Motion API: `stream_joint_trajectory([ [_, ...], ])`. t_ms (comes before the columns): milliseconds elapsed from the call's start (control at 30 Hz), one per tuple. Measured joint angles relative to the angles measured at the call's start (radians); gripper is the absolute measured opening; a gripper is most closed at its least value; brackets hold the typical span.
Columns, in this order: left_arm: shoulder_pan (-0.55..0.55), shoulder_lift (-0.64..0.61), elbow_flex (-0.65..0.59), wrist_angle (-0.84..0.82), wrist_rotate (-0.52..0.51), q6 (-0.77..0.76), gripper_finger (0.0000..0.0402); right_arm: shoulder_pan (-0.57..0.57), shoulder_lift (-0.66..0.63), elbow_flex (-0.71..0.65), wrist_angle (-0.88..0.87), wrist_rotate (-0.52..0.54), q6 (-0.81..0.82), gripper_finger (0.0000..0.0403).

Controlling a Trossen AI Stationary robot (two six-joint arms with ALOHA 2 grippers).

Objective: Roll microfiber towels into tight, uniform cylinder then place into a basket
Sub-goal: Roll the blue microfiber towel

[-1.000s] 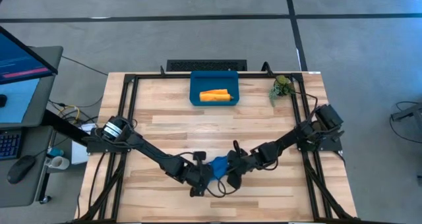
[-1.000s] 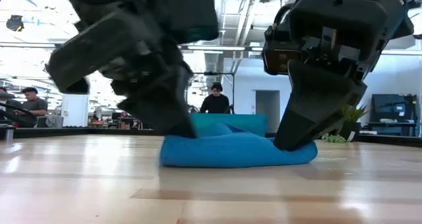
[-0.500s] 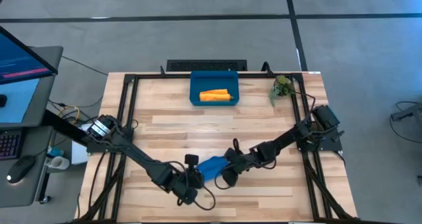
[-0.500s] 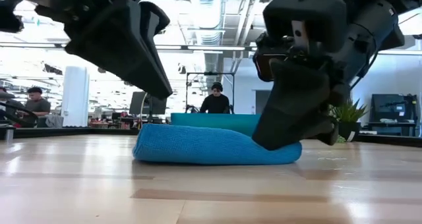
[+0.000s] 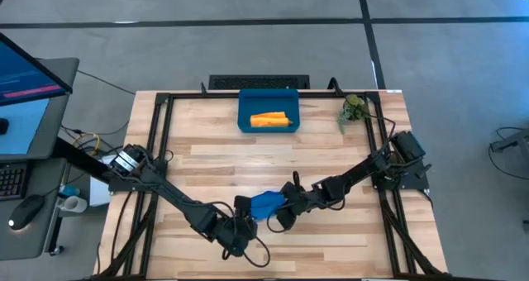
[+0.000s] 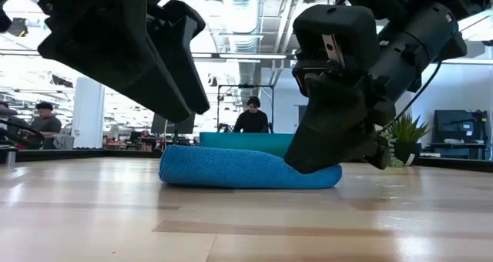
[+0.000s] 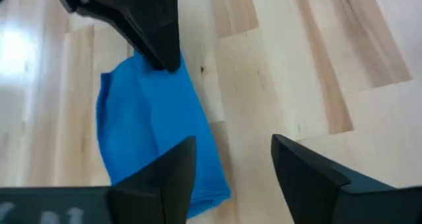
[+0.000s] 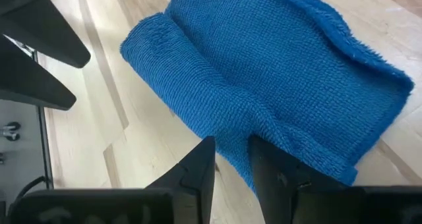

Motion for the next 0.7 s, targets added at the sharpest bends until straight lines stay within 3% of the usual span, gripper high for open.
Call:
stream_joint_trajectory([
  [167,0.003,0.0,-0.008,0.01,-0.057,0.028,0.0198,0.0,0.0,0.0,0.0,0.0,0.0,0.0118],
  [700,0.027,0.0,-0.111,0.126,-0.04,0.014,0.0174,0.0,-0.002,0.0,0.0,0.0,0.0,0.0118],
])
